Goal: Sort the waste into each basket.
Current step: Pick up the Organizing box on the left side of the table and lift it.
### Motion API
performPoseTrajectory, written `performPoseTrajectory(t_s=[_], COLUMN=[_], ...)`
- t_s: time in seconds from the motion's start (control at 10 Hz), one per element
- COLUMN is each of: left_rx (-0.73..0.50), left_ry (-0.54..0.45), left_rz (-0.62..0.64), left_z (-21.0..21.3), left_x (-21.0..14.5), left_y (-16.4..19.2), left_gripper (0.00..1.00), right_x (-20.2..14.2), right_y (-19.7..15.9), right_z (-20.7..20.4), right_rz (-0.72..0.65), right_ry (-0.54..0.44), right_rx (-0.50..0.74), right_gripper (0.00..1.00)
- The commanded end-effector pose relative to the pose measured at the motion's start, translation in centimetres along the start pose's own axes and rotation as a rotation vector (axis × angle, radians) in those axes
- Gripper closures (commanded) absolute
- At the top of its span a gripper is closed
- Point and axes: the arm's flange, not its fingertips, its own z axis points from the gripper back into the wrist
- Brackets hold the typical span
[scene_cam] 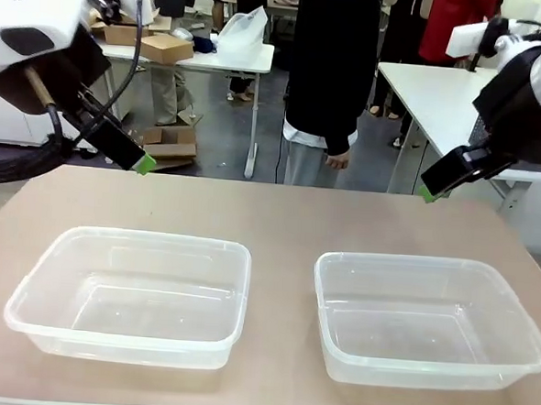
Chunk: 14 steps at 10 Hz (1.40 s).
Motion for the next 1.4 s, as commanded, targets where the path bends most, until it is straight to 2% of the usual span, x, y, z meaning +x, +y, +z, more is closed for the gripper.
performPoseTrajectory(t_s=[0.0, 0.1, 0.2, 0.3, 0.4, 0.5, 0.7, 0.9, 1.0, 1.1, 1.3], left_rx=[0.011, -0.239, -0.526, -0.626, -0.686, -0.716, -0.762, -0.804, -0.733, -0.807, -0.807], left_ry=[-0.005, -0.105, -0.293, -0.436, -0.529, -0.597, -0.75, -0.742, -0.636, -0.744, -0.744], left_rz=[-0.015, 0.176, 0.339, 0.467, 0.557, 0.611, 0.724, 0.773, 0.812, 0.768, 0.768], left_z=[0.4, 3.0, 5.8, 6.7, 7.0, 7.0, 5.2, 3.3, 2.7, 11.0, 11.0], left_x=[0.1, -3.1, -7.7, -11.6, -15.0, -17.4, -19.5, -18.7, -17.4, -18.1, -18.1], left_y=[-0.6, 2.4, 5.5, 7.5, 8.5, 9.0, 10.3, 10.7, 10.6, 19.2, 19.2], left_gripper=[0.0, 0.0, 0.0, 0.0, 0.0, 0.0, 0.0, 0.0, 0.0, 0.0, 0.0], right_x=[-0.6, -3.0, -6.3, -8.6, -10.6, -12.1, -13.1, -13.3, -12.7, -10.9, -10.9], right_y=[-1.5, -4.7, -9.3, -12.9, -15.2, -16.7, -19.2, -20.3, -20.0, -27.0, -27.0], right_z=[0.7, 3.3, 6.0, 6.6, 6.2, 5.5, 2.7, -0.8, -2.0, 6.8, 6.8], right_rz=[-0.085, -0.255, -0.563, -0.902, -1.024, -1.111, -1.221, -1.294, -1.331, -1.061, -1.061], right_ry=[-0.026, -0.132, -0.327, -0.396, -0.475, -0.53, -0.568, -0.599, -0.521, -0.399, -0.399], right_rx=[0.061, 0.224, 0.552, 0.762, 0.95, 1.034, 1.177, 1.278, 1.209, 1.034, 1.034], right_gripper=[0.0, 0.0, 0.0, 0.0, 0.0, 0.0, 0.0, 0.0, 0.0, 0.0, 0.0])
